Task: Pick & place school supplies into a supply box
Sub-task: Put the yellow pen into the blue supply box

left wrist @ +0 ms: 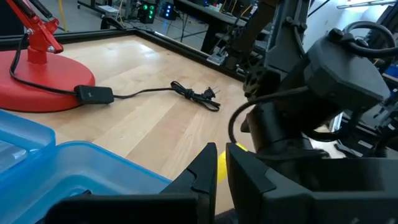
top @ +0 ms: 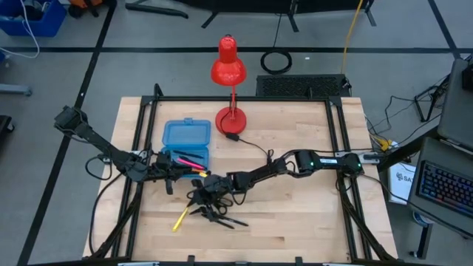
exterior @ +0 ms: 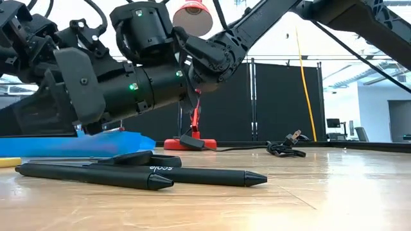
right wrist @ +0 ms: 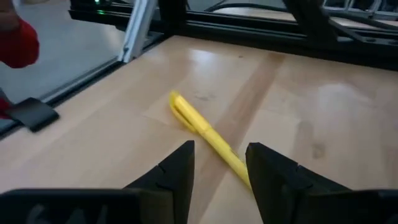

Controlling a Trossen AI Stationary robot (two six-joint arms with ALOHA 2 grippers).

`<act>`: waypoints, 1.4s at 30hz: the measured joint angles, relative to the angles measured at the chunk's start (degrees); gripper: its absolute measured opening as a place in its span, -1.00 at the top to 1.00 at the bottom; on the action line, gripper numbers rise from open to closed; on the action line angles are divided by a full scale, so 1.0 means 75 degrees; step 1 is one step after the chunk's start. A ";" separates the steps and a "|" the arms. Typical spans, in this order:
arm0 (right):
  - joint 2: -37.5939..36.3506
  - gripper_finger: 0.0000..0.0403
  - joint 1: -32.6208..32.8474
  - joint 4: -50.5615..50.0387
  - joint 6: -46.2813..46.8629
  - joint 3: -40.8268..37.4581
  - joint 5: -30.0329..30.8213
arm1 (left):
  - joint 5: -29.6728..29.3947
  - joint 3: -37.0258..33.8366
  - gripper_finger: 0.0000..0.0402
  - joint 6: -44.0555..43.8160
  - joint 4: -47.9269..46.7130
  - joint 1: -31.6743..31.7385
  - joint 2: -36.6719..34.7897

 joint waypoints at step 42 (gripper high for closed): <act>0.0003 0.34 0.0635 -0.1543 0.0252 0.0542 0.0283 | 0.2508 0.0000 0.81 0.0004 0.1788 -0.0264 0.0001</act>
